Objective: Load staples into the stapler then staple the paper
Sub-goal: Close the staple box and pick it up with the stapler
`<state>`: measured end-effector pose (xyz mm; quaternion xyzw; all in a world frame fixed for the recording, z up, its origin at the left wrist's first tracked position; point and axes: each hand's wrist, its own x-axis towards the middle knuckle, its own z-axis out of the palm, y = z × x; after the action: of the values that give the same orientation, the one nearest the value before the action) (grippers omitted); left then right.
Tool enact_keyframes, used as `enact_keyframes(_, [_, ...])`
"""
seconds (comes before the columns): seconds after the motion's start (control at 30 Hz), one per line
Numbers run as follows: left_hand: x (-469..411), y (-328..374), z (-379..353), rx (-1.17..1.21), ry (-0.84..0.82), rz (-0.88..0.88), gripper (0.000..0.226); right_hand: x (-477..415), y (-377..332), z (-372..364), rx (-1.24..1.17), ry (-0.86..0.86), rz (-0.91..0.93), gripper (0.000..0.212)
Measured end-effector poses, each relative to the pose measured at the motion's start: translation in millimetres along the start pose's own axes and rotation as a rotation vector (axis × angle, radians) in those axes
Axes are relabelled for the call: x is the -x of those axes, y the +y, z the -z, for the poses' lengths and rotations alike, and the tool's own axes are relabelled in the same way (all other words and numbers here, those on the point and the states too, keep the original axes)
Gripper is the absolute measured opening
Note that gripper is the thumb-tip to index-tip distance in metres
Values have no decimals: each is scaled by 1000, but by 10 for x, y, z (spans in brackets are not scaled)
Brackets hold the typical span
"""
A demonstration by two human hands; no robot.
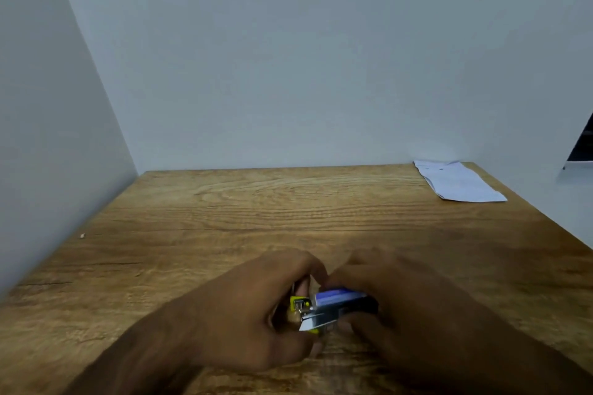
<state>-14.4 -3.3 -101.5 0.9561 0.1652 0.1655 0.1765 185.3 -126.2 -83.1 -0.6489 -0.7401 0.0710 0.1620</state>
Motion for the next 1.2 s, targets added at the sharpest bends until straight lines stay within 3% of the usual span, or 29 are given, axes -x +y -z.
enact_keyframes(0.13, [-22,-106,-141,46,58,24,47,-38,55,-14,34,-18,53,42])
enact_keyframes(0.23, [-5,-194,-181,25,57,30,56,-34,80,-42,66,-56,85,50])
enact_keyframes(0.73, [-20,-407,-322,13,89,-4,49,-97,107,24,-35,-12,59,39])
enact_keyframes(0.93, [-31,-445,-372,68,90,30,55,-77,24,-55,91,-77,45,75])
enact_keyframes(1.03, [-24,-465,-396,110,78,68,60,-73,51,-74,88,-107,82,64])
enact_keyframes(1.2, [-39,-459,-378,172,43,91,61,-44,39,-69,123,-144,92,66])
